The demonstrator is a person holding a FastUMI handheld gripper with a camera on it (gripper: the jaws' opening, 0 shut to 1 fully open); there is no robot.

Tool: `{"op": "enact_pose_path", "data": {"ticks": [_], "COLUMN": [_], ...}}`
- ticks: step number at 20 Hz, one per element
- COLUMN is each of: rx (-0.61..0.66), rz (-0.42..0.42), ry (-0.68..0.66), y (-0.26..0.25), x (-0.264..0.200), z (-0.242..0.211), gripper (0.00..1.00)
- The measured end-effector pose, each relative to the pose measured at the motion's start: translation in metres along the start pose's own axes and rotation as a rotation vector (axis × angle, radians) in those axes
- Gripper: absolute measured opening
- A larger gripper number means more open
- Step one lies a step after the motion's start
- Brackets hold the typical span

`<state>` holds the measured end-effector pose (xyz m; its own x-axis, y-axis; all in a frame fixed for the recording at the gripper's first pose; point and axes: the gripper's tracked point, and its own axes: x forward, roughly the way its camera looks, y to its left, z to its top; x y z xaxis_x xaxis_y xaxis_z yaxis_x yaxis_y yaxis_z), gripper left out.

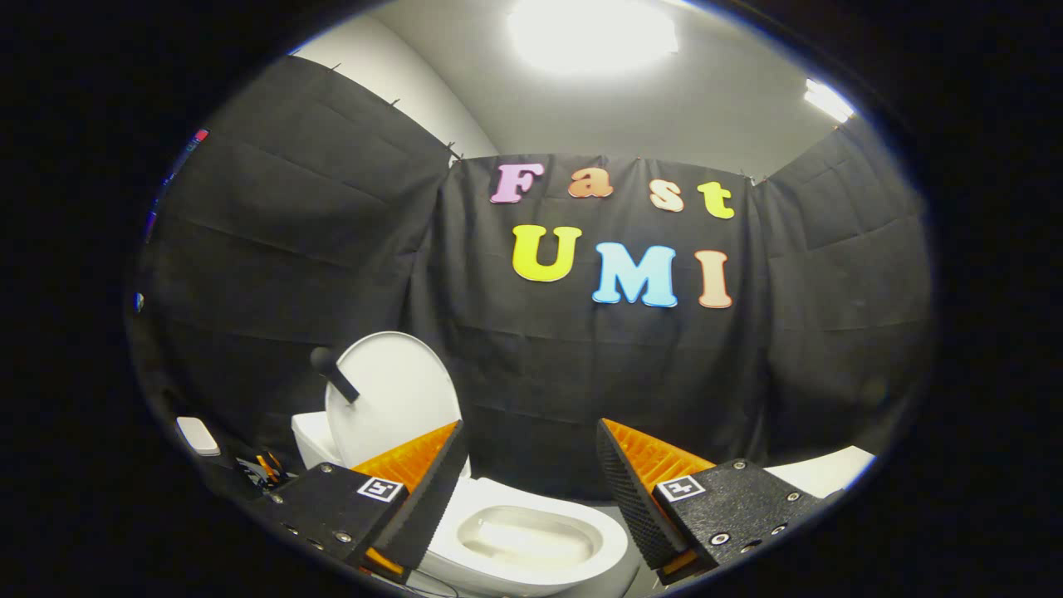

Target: Open the toilet lid.

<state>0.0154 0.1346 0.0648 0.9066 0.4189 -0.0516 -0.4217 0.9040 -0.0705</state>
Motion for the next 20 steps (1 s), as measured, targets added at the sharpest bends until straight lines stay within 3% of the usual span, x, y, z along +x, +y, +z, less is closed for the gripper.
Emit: {"op": "enact_pose_path", "data": {"ticks": [8, 20], "rx": [0.03, 0.023], "rz": [-0.217, -0.279], "ry": [0.016, 0.02], "y": [-0.092, -0.083], "x": [-0.027, -0.071], "z": [-0.016, -0.055], "gripper": [0.95, 0.95]}}
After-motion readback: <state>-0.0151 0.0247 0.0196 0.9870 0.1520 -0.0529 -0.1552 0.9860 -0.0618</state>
